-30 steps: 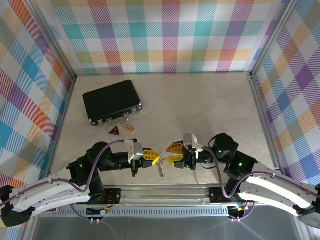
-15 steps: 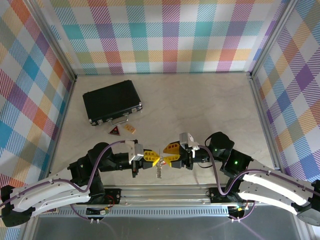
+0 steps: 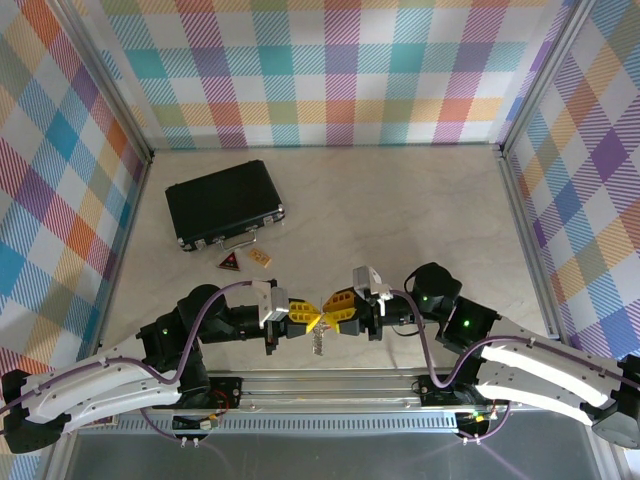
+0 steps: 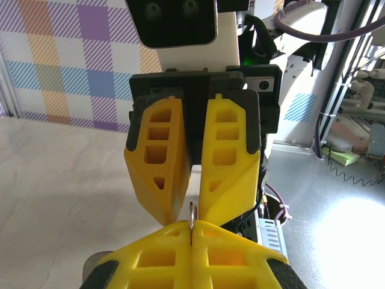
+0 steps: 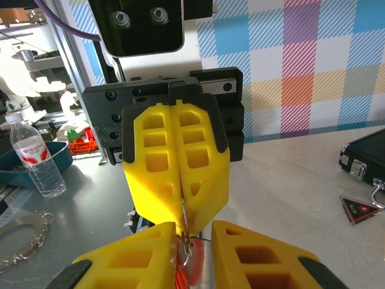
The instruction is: Put the keys on the keyring
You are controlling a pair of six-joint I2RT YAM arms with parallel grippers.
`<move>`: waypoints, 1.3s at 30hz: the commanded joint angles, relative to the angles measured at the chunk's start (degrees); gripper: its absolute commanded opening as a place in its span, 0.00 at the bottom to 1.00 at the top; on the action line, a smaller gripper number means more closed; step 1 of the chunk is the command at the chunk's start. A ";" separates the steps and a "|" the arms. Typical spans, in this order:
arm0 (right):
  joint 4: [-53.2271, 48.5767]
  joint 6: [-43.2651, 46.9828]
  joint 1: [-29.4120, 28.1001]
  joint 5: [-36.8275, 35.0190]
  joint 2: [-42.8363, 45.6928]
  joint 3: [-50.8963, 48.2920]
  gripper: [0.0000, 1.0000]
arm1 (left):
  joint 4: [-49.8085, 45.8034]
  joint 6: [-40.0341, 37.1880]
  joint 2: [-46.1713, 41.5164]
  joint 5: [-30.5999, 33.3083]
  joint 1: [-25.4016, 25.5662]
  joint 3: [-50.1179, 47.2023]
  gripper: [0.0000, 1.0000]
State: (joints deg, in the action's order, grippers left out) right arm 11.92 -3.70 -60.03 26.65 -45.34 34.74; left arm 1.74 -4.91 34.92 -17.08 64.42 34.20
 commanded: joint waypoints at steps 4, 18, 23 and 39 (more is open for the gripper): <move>-0.56 1.11 -0.31 1.29 -0.18 0.89 0.11 | 3.54 0.34 -0.57 -0.07 0.26 -0.18 0.00; -11.55 4.13 -0.35 1.26 -0.88 5.57 0.00 | 1.60 0.23 -0.23 0.20 0.26 0.35 0.00; -26.01 11.34 -0.36 -2.14 -1.76 12.21 0.00 | -8.87 -2.09 1.78 6.84 0.26 4.87 0.26; -43.98 20.67 -1.67 -6.62 -9.79 24.00 0.00 | -18.06 -4.12 7.71 8.70 0.26 10.98 0.30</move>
State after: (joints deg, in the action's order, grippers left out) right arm -30.57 14.68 -61.04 19.07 -55.83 56.93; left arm -14.79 -7.75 42.46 -8.71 64.42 43.03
